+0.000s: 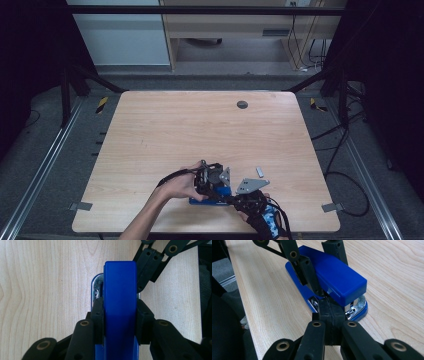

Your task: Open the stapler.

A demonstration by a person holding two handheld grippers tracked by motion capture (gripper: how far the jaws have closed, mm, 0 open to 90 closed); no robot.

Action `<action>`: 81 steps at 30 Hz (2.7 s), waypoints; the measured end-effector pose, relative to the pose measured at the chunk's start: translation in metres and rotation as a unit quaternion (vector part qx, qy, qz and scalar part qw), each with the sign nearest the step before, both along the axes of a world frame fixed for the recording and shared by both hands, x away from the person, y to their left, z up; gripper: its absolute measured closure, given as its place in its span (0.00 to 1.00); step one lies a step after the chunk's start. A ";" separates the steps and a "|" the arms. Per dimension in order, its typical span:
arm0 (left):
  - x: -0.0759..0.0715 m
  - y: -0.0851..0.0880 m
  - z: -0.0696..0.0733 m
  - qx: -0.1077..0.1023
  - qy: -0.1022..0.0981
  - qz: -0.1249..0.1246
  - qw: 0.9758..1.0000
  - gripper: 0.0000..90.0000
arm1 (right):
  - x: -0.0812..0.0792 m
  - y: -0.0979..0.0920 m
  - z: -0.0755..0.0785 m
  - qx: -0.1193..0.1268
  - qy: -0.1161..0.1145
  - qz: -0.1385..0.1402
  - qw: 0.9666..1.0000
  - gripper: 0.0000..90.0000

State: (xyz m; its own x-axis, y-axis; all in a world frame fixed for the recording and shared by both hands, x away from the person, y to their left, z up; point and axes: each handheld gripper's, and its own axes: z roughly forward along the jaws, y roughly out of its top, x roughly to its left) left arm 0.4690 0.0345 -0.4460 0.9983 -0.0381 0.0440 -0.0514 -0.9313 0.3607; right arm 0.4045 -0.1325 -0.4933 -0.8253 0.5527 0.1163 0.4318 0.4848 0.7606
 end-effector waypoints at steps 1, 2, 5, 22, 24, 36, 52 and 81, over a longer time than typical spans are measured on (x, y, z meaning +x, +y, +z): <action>0.000 0.000 0.000 0.000 0.000 0.000 1.000 0.73 | 0.000 0.000 0.000 0.000 0.000 0.000 1.000 1.00; 0.000 0.000 0.000 -0.001 -0.001 0.000 1.000 0.73 | 0.000 0.000 0.000 0.002 0.002 -0.001 1.000 1.00; 0.000 0.001 0.000 -0.003 0.000 0.002 1.000 0.73 | 0.000 0.000 0.000 0.004 0.002 0.000 1.000 1.00; -0.002 0.003 -0.001 -0.014 0.000 0.007 1.000 0.73 | 0.001 0.000 0.000 0.004 0.003 0.003 1.000 1.00; -0.002 0.003 -0.001 -0.015 -0.002 0.005 1.000 0.73 | 0.000 0.001 0.000 0.004 0.003 0.005 1.000 1.00; -0.003 0.004 -0.001 -0.019 -0.003 0.005 1.000 0.73 | 0.000 0.002 -0.001 0.006 0.003 0.007 1.000 1.00; 0.001 -0.004 0.000 0.008 0.001 0.003 1.000 0.72 | -0.001 -0.002 0.003 -0.018 -0.006 0.003 1.000 1.00; 0.001 -0.026 0.008 0.030 0.008 0.011 0.999 0.73 | -0.001 -0.006 0.002 -0.021 -0.003 -0.010 1.000 1.00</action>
State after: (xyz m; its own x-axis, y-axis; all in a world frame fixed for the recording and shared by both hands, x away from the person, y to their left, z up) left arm 0.4697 0.0087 -0.4380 0.9995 -0.0174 0.0260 -0.0245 -0.9523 0.3041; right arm 0.4032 -0.1383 -0.4910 -0.8149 0.5728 0.0880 0.4375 0.5085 0.7417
